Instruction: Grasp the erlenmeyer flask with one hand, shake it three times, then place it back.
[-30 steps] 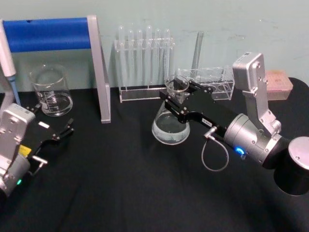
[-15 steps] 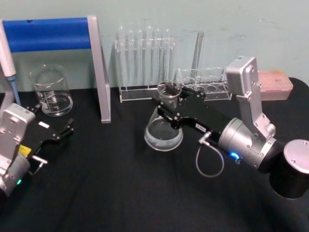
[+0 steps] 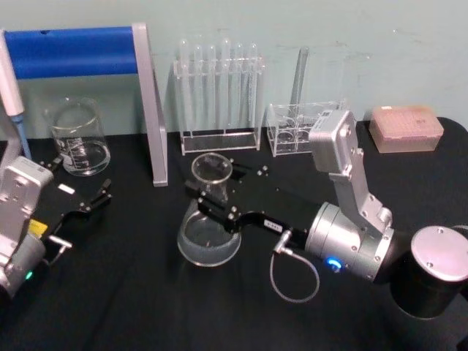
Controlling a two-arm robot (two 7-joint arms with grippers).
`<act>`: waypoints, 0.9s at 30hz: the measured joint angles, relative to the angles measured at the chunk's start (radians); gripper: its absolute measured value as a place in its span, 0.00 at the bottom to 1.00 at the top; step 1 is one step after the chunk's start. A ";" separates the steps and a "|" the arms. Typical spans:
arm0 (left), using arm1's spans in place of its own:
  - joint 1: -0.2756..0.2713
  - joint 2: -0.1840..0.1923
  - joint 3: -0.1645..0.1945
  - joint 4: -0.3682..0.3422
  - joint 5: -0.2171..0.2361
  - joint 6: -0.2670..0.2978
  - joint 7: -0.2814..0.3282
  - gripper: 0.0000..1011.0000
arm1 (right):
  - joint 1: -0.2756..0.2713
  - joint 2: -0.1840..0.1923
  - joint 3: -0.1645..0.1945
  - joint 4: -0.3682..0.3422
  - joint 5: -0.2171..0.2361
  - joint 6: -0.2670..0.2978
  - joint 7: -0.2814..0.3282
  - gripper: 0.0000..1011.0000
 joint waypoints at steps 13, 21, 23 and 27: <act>0.000 0.000 0.000 0.000 0.000 0.000 0.000 0.99 | 0.004 0.034 -0.055 -0.031 0.031 -0.002 0.046 0.44; 0.000 0.000 0.000 0.000 0.000 0.000 0.000 0.99 | 0.017 0.037 -0.061 -0.022 0.035 -0.003 0.024 0.44; 0.000 0.000 0.000 0.000 0.000 0.000 0.000 0.99 | 0.020 0.035 -0.056 -0.015 0.033 -0.004 0.012 0.44; 0.000 0.000 0.000 0.000 0.000 0.000 0.000 0.99 | 0.029 0.027 -0.034 0.008 0.021 -0.005 -0.026 0.44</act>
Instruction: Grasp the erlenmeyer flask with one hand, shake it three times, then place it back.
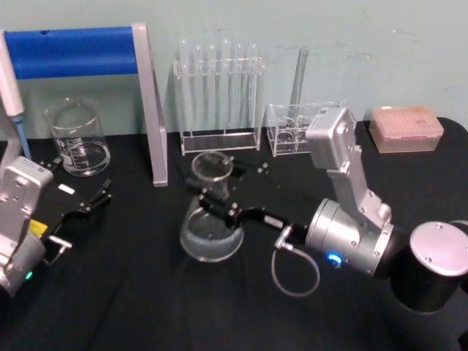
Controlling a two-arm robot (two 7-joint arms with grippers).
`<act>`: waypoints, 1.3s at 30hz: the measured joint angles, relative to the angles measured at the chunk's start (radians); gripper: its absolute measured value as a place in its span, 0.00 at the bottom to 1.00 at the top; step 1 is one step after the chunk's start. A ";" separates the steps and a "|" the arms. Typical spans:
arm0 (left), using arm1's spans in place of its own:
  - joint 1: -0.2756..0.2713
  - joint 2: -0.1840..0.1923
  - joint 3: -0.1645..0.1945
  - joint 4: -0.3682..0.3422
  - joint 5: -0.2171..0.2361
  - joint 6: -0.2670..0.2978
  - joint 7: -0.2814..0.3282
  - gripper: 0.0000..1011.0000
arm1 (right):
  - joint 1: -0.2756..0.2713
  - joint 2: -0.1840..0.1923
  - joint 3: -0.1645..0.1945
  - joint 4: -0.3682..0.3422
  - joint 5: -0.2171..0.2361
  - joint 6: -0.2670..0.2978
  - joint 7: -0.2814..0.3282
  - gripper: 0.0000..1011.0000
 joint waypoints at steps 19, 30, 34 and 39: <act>0.000 0.000 0.000 0.000 0.000 0.000 0.000 0.99 | 0.030 -0.034 0.158 0.116 -0.066 0.001 -0.152 0.44; 0.000 0.000 0.000 0.000 0.000 0.000 0.000 0.99 | 0.031 -0.047 0.228 0.147 -0.095 0.003 -0.193 0.44; 0.000 0.000 0.000 0.000 0.000 0.000 0.000 0.99 | 0.027 -0.052 0.244 0.150 -0.107 0.007 -0.198 0.44; 0.000 0.000 0.000 0.000 0.000 0.000 0.000 0.99 | 0.023 -0.061 0.249 0.150 -0.114 0.010 -0.190 0.44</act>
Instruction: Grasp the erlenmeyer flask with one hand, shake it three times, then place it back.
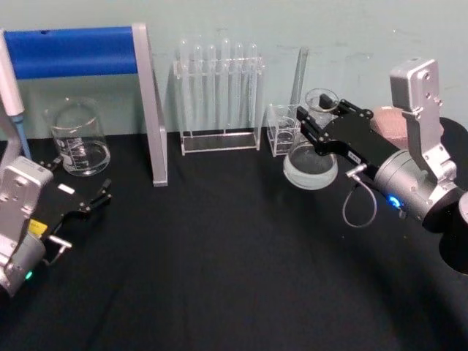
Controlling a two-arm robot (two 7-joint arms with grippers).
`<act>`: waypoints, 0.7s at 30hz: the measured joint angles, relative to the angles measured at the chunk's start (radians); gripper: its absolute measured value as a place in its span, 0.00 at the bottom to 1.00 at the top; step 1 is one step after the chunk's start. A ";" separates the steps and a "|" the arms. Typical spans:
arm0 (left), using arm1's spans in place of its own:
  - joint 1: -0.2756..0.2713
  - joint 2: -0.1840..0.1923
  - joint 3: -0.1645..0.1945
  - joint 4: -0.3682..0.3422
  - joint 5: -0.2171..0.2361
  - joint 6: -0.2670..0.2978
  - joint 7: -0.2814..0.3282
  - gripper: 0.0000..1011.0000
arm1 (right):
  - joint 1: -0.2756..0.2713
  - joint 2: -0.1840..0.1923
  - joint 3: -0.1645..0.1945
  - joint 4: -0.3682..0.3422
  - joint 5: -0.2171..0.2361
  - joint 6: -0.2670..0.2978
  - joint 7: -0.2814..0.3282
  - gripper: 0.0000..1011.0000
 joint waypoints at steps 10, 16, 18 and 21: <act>0.000 0.000 0.000 0.000 0.000 0.000 0.000 0.99 | -0.018 -0.018 -0.046 -0.045 0.003 0.012 0.078 0.44; 0.000 0.000 0.000 0.000 0.000 0.000 0.000 0.99 | -0.026 -0.017 -0.093 -0.073 0.017 0.016 0.126 0.44; 0.000 0.000 0.000 0.000 0.000 0.000 0.000 0.99 | -0.029 -0.014 -0.115 -0.085 0.023 0.017 0.145 0.44; 0.000 0.000 0.000 0.000 0.000 0.000 0.000 0.99 | -0.032 -0.008 -0.141 -0.101 0.032 0.018 0.168 0.44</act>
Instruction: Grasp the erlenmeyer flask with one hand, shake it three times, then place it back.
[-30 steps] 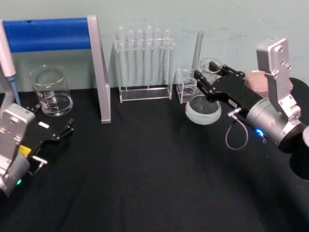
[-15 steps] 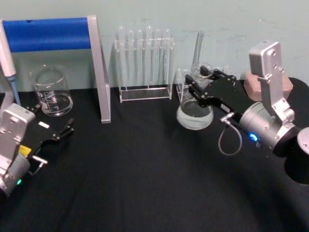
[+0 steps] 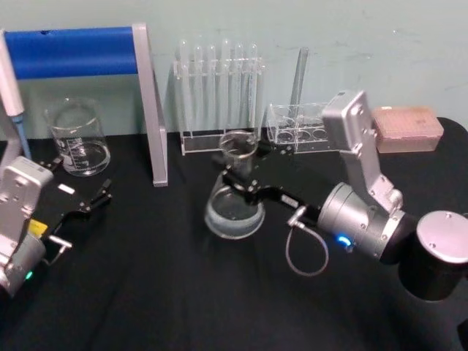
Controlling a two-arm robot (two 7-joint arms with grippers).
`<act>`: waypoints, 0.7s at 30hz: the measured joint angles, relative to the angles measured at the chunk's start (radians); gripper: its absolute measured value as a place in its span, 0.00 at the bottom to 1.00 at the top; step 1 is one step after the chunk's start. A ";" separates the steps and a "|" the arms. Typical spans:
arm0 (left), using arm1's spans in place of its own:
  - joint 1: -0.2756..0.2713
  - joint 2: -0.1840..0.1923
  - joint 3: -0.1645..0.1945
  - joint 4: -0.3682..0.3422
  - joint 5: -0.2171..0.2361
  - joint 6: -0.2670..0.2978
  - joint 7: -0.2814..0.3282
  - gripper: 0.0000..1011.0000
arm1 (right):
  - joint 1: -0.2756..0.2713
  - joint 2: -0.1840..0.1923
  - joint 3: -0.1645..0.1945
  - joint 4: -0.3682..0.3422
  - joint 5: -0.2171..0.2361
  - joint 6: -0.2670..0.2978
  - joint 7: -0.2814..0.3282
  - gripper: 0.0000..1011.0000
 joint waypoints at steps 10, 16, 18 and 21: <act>0.000 0.000 0.000 0.000 0.000 0.000 0.000 0.99 | -0.007 0.027 -0.077 -0.045 0.027 0.001 0.057 0.44; 0.000 0.000 0.000 0.000 0.000 0.000 0.000 0.99 | -0.004 0.043 -0.110 -0.060 0.042 -0.002 0.078 0.44; 0.000 0.000 0.000 0.000 0.000 0.000 0.000 0.99 | -0.003 0.047 -0.115 -0.061 0.045 -0.003 0.079 0.44; 0.000 0.000 0.000 0.000 0.000 0.000 0.000 0.99 | 0.002 0.051 -0.121 -0.062 0.050 -0.005 0.079 0.44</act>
